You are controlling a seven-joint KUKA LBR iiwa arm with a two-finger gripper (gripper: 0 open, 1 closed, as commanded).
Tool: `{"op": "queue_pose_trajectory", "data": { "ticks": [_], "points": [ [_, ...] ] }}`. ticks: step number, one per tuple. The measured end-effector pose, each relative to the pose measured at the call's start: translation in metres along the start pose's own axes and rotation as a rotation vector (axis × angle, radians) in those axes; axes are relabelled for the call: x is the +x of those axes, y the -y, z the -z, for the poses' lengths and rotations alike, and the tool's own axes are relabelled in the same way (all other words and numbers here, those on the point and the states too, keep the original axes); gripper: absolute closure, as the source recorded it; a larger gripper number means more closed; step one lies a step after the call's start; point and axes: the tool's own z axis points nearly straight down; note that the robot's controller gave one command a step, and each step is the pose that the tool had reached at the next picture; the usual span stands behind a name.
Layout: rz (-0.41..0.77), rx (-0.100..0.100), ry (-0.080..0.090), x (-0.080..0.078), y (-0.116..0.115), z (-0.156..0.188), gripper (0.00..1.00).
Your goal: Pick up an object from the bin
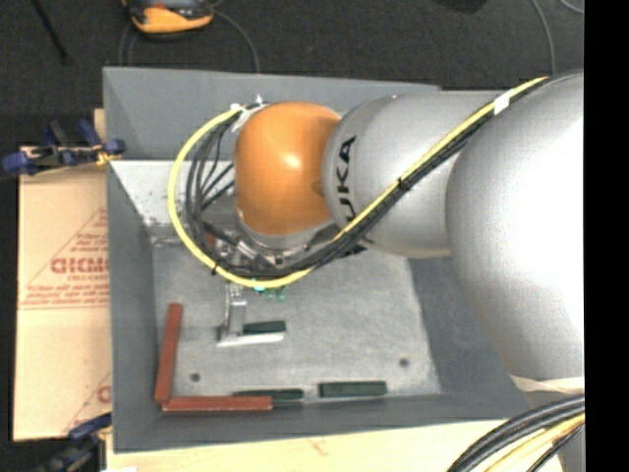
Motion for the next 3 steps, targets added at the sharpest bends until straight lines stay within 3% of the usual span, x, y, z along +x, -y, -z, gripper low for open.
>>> {"op": "queue_pose_trajectory", "data": {
  "ticks": [1,2,3],
  "points": [
    [-0.003,-0.002,0.007,-0.002,0.000,0.004,0.00],
    [0.011,-0.002,0.012,0.017,0.053,-0.045,0.00],
    [0.353,0.000,0.007,0.045,0.076,-0.085,1.00]
  ]
}}
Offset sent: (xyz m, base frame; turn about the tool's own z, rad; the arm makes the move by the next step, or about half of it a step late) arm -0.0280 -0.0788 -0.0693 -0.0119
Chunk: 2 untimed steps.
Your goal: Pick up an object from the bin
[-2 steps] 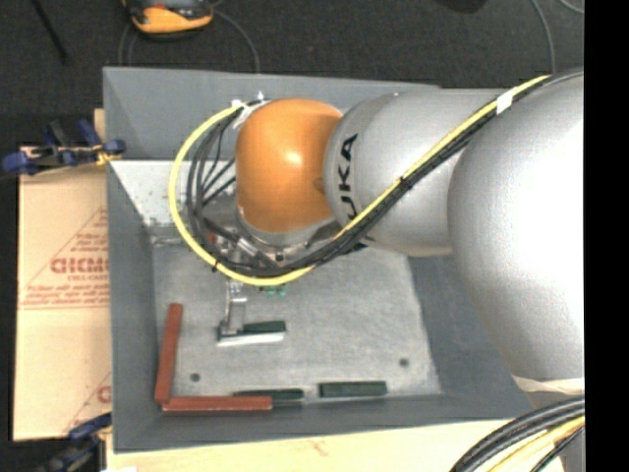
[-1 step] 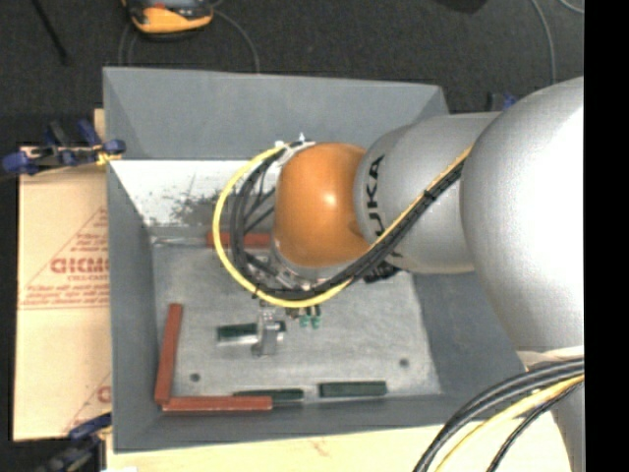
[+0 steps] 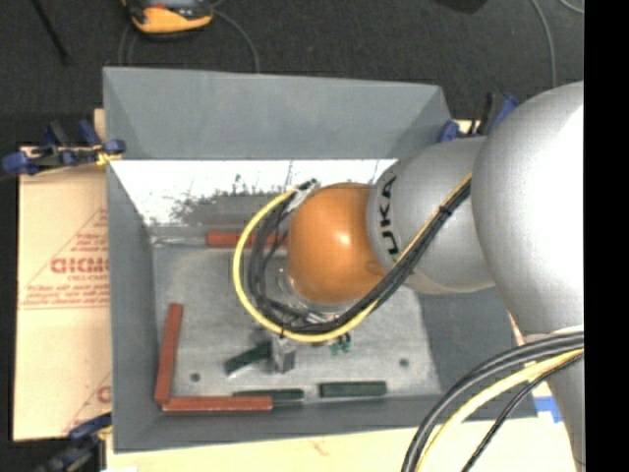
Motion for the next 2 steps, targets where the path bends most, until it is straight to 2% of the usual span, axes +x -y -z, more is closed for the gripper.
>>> {"op": "queue_pose_trajectory", "data": {
  "ticks": [1,2],
  "points": [
    [-0.001,0.000,0.000,0.000,0.000,0.000,1.00],
    [-0.009,0.003,0.005,-0.035,0.033,0.161,1.00]
  ]
}}
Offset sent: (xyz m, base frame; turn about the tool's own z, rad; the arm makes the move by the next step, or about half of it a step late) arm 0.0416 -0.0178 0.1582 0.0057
